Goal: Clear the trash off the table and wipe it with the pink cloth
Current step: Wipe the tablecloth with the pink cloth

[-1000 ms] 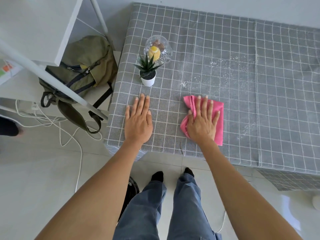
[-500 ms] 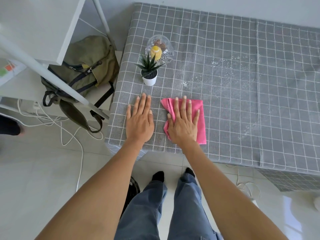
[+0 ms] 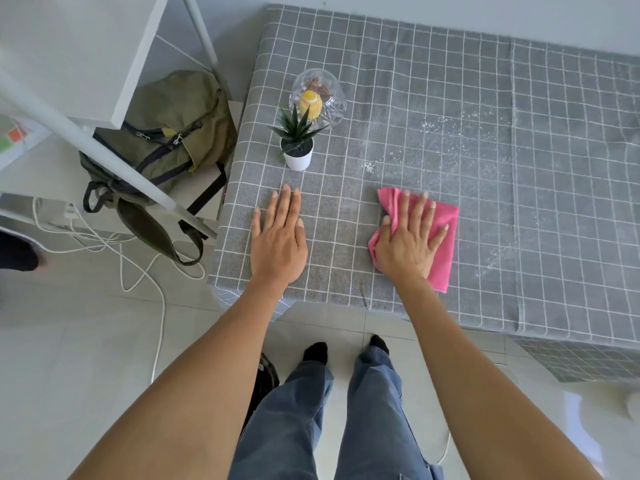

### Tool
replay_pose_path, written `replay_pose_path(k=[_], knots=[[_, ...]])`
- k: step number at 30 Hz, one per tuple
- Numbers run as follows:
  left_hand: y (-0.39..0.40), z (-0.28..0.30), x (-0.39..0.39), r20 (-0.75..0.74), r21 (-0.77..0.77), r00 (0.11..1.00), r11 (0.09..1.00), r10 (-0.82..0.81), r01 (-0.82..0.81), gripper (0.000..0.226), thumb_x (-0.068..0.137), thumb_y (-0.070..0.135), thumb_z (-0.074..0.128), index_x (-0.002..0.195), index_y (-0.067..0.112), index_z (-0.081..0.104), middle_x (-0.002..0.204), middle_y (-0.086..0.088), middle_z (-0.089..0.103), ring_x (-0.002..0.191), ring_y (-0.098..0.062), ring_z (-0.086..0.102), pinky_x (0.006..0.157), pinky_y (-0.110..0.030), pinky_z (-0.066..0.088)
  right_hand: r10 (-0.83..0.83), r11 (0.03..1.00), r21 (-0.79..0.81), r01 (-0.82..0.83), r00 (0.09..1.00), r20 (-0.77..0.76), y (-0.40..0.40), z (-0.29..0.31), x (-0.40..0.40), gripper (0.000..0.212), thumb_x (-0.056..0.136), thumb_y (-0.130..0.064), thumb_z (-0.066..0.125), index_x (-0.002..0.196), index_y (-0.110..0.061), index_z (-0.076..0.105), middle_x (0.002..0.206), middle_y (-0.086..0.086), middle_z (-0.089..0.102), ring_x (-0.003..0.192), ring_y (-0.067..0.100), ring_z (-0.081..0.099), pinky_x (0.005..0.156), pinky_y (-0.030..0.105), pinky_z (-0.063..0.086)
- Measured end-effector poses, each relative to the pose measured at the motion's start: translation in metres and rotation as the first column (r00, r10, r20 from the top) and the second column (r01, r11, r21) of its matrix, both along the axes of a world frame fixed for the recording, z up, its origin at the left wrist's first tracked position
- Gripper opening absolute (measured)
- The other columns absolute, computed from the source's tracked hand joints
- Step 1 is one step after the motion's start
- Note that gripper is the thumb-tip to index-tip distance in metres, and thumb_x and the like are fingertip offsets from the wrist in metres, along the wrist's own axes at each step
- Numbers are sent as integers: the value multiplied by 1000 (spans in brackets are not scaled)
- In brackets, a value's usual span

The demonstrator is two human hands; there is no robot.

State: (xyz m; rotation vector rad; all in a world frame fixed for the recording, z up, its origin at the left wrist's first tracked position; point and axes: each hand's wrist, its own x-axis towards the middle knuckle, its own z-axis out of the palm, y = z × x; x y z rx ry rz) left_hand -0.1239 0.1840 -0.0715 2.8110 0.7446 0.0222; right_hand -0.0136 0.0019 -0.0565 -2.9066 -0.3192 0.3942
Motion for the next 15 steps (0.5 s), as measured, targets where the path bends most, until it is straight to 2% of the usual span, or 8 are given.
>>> replay_pose_path(k=[3, 5, 10, 15], knots=[[0, 0, 0, -1, 0, 1000, 1000, 4, -4, 54, 101, 32, 11, 153, 23, 0, 161, 5, -1, 149, -14, -2, 121, -45, 4, 237, 971, 6, -237, 971, 16, 23, 1, -19, 59, 97, -51, 1, 150, -31, -17, 158, 1, -23, 144, 21, -23, 113, 51, -18], [-1, 1, 1, -4, 4, 1000, 1000, 0, 0, 54, 101, 32, 12, 153, 23, 2, 161, 4, 1, 149, -14, -1, 121, -45, 5, 346, 936, 48, -347, 938, 33, 36, 1, -33, 57, 99, -50, 4, 151, -33, -12, 159, -3, -17, 146, 18, -20, 113, 48, -19], [-8, 4, 8, -17, -54, 1000, 998, -7, 6, 53, 103, 30, 17, 153, 20, 4, 161, 4, 0, 148, -12, -2, 120, -45, 0, 381, 918, 100, -383, 924, 34, 29, 3, -31, 55, 102, -46, 13, 153, -32, -4, 161, -6, -9, 147, 13, -14, 118, 47, -11], [-52, 17, 42, 92, -173, 995, 983, -46, 61, 51, 104, 25, 21, 153, 18, 10, 161, 1, 5, 149, -14, 0, 119, -41, -5, 351, 930, 105, -353, 936, 41, 0, 3, -15, 54, 103, -43, 16, 153, -32, 1, 161, -5, -6, 148, 14, -11, 119, 46, -8]])
